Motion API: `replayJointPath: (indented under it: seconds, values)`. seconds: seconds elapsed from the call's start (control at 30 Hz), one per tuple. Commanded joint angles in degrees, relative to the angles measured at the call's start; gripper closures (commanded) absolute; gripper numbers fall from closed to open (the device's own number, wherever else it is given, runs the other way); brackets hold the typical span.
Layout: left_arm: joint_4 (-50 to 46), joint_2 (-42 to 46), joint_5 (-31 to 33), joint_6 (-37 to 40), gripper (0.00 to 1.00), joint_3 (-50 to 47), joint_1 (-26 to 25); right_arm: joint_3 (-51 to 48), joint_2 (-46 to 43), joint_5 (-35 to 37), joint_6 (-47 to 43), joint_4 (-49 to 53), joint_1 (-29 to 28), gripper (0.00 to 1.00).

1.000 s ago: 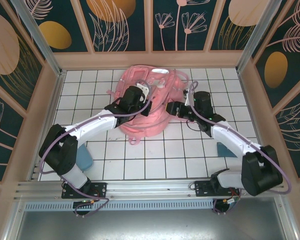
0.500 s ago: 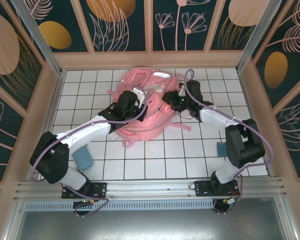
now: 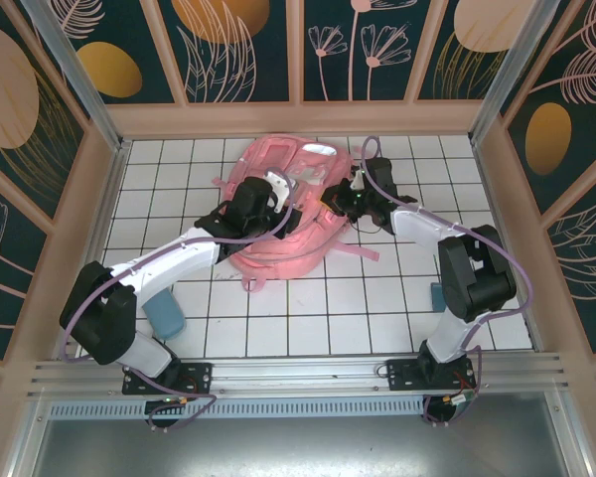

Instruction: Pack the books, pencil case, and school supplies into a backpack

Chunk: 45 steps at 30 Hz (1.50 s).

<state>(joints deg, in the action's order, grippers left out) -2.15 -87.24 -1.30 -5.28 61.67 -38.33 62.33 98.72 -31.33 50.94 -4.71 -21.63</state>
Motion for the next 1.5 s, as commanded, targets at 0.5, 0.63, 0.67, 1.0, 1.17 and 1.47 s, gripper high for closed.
replayJointPath:
  seconds: [0.5, 0.63, 0.67, 1.0, 1.17, 1.47]
  values:
    - [-6.02, -10.4, -2.86, 26.71, 0.23, 7.41, 5.15, 24.84, 15.92, 0.61, -28.94, 20.4, 13.49, 0.65]
    - [-2.81, -12.79, -8.37, 34.88, 0.23, 7.78, 5.17, 20.37, 10.85, 0.92, -29.02, 17.8, 15.4, 0.36]
    - [-2.74, -13.38, -10.34, 35.88, 0.23, 8.4, 5.1, 18.88, 9.51, 0.86, -28.75, 16.83, 15.93, 0.33]
    - [-8.74, -20.93, -22.03, 40.7, 0.22, 15.85, 5.15, 9.41, 0.13, 2.58, -27.64, 12.88, 18.63, 0.11]
    - [-10.08, -22.41, -22.93, 42.26, 0.22, 17.33, 5.02, 8.19, -1.55, 2.69, -27.15, 12.55, 18.78, 0.11]
    - [-3.09, -23.06, -14.05, 46.4, 0.31, 13.98, 5.06, 6.76, -3.79, 3.21, -26.5, 12.18, 18.77, 0.11]
